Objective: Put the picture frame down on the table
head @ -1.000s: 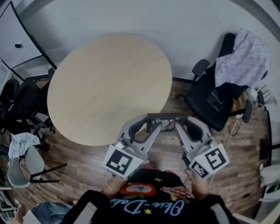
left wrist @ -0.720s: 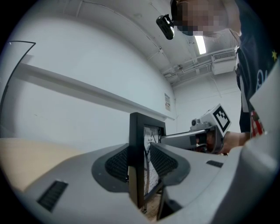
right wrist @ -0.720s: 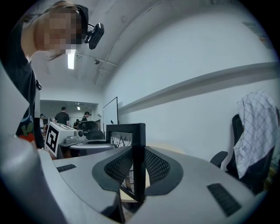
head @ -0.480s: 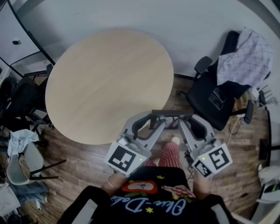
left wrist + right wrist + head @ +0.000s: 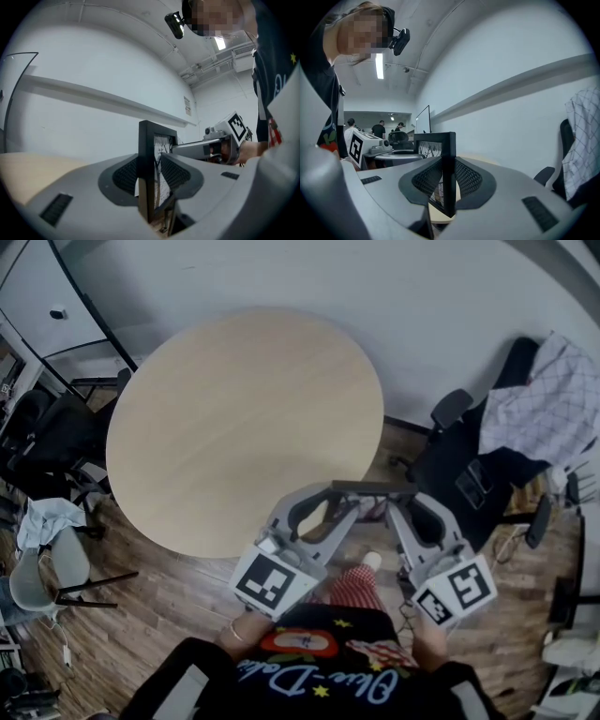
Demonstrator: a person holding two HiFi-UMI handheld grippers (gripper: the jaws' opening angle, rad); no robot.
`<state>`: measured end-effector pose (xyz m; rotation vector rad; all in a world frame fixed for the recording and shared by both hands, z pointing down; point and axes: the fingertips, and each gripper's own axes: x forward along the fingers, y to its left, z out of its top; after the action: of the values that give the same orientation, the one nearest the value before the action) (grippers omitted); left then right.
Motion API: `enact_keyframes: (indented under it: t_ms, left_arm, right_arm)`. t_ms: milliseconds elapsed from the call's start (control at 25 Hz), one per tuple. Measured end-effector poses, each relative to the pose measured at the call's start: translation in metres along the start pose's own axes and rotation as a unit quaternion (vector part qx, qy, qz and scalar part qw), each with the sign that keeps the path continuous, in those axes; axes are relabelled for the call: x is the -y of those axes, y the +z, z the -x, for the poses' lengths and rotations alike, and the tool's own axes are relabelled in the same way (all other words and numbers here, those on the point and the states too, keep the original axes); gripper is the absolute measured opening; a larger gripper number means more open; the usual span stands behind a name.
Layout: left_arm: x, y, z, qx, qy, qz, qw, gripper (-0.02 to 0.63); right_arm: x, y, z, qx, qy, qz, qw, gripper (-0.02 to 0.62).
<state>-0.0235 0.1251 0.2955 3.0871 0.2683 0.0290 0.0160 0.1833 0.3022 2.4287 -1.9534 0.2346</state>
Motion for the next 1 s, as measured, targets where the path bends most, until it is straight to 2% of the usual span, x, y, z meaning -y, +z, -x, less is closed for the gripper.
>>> enact_keyframes:
  t_ms: [320,1000]
  left_arm:
    - [-0.011,-0.002,-0.034,-0.004,0.043,-0.009,0.9990,0.121]
    - [-0.033,-0.010,-0.100,-0.006,0.131,0.003,0.9914,0.121]
  right_arm:
    - [0.037,0.004,-0.018,0.004,0.046,0.002,0.999,0.066]
    - [0.108,0.003,-0.053,-0.007,0.132,0.011,0.991,0.065]
